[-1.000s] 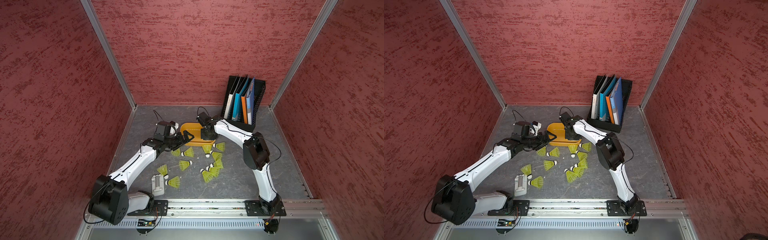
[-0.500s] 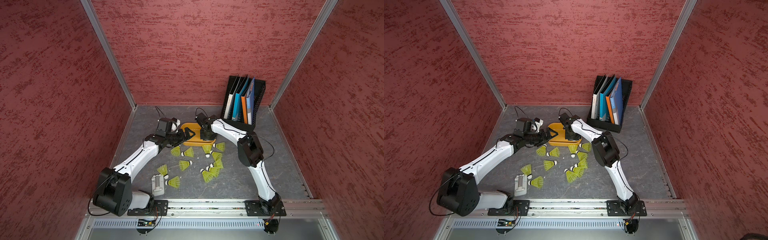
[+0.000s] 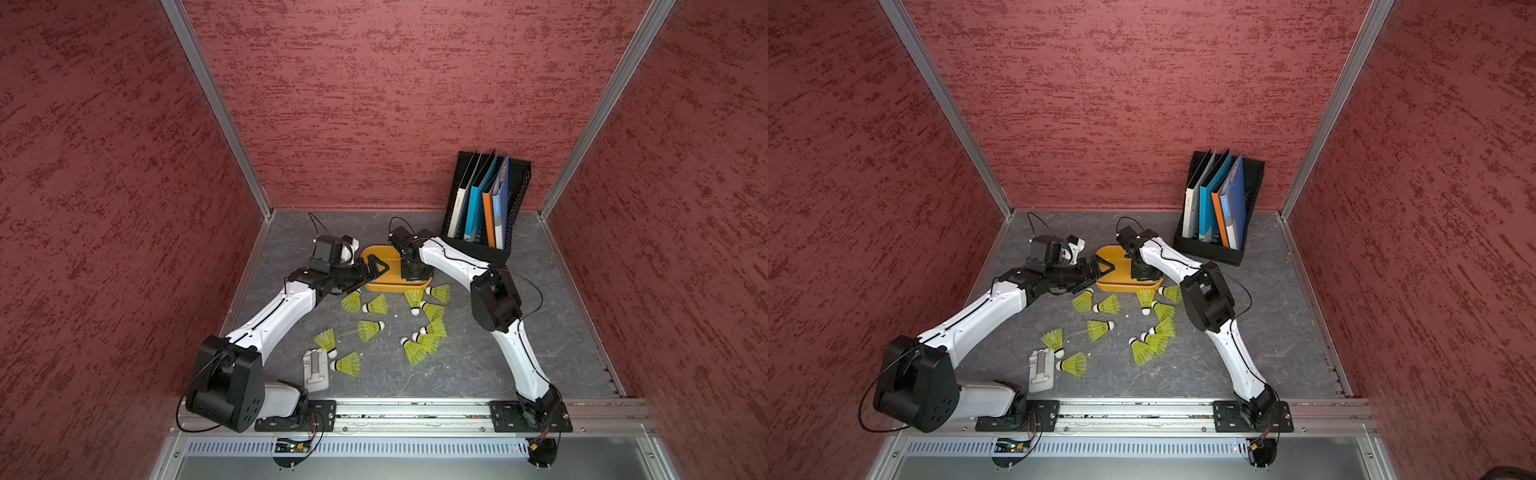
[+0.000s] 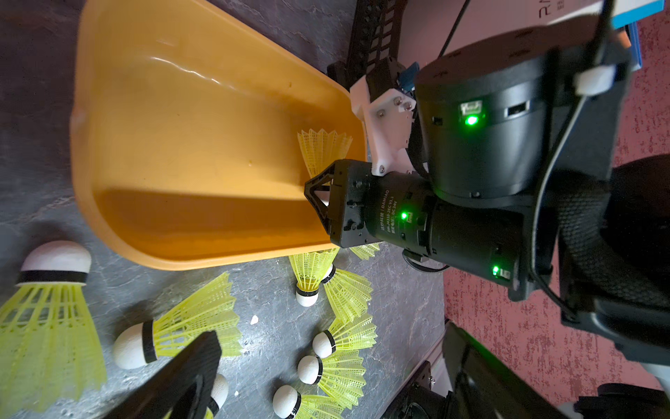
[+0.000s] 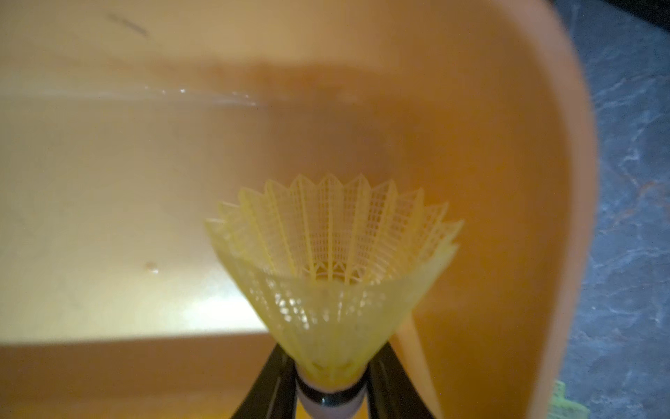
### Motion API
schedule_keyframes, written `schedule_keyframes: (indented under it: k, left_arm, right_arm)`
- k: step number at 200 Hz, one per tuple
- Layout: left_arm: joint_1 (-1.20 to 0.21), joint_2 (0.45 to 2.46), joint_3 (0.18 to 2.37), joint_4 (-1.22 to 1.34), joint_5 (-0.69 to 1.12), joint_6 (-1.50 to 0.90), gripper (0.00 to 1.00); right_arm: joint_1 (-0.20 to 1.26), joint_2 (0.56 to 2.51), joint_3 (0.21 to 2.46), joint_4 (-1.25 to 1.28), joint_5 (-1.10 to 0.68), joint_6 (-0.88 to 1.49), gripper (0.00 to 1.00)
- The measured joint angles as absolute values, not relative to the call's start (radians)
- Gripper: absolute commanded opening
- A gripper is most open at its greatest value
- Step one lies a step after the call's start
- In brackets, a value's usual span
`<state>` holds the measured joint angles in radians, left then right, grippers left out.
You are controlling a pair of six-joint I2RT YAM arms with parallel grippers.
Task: Put the shuttlecocks into the storage box
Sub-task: Place the shuttlecock in the storage box.
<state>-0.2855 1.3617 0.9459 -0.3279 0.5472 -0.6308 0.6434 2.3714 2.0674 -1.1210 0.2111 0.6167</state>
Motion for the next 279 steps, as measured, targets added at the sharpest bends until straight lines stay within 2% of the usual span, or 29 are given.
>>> schedule_keyframes:
  k: [42,107,141,196,279]
  left_arm:
    - [-0.207,1.459,1.035,-0.365,0.598,-0.62,1.0]
    - [-0.196,1.616,1.139,-0.396,0.685,-0.601,1.0]
    - [-0.196,1.621,1.152,-0.401,0.702,-0.596,1.0]
    - [-0.197,1.621,1.152,-0.401,0.71,-0.594,1.0]
    - [-0.219,1.613,1.152,-0.405,0.709,-0.585,1.0]
  right_arm:
    - [0.641,2.376,2.067,-1.128,0.211,0.621,0.32]
    - [0.632,2.38,2.067,-1.131,0.211,0.63,0.36]
    - [0.63,2.389,2.071,-1.136,0.21,0.637,0.42]
    - [0.627,2.405,2.093,-1.147,0.21,0.644,0.43]
    - [0.626,2.398,2.122,-1.161,0.206,0.675,0.49]
